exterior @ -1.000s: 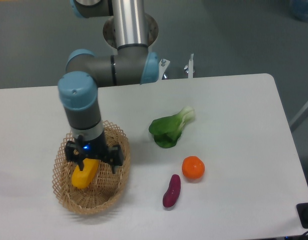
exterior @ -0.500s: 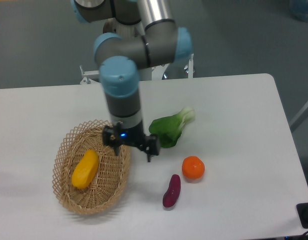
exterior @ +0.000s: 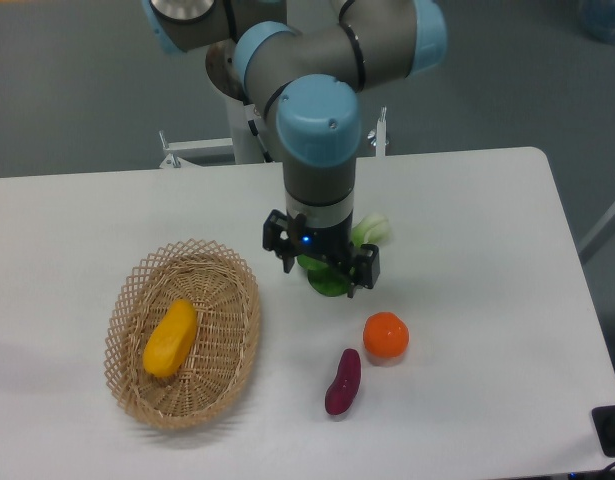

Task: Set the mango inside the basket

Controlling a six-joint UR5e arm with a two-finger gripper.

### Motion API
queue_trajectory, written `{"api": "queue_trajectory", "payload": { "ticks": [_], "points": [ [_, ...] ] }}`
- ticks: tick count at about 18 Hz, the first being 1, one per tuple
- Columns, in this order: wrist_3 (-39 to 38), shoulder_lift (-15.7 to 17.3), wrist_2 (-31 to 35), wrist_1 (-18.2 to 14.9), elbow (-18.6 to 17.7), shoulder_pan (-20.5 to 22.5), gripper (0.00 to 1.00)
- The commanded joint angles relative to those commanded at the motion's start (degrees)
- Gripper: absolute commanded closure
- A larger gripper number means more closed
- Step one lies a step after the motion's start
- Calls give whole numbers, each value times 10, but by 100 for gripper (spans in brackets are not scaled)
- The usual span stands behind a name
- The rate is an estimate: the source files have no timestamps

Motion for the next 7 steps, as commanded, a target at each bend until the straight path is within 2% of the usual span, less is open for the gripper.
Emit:
{"api": "queue_trajectory", "payload": {
  "ticks": [7],
  "points": [
    [0, 3, 1, 0, -2, 3, 0]
  ]
}}
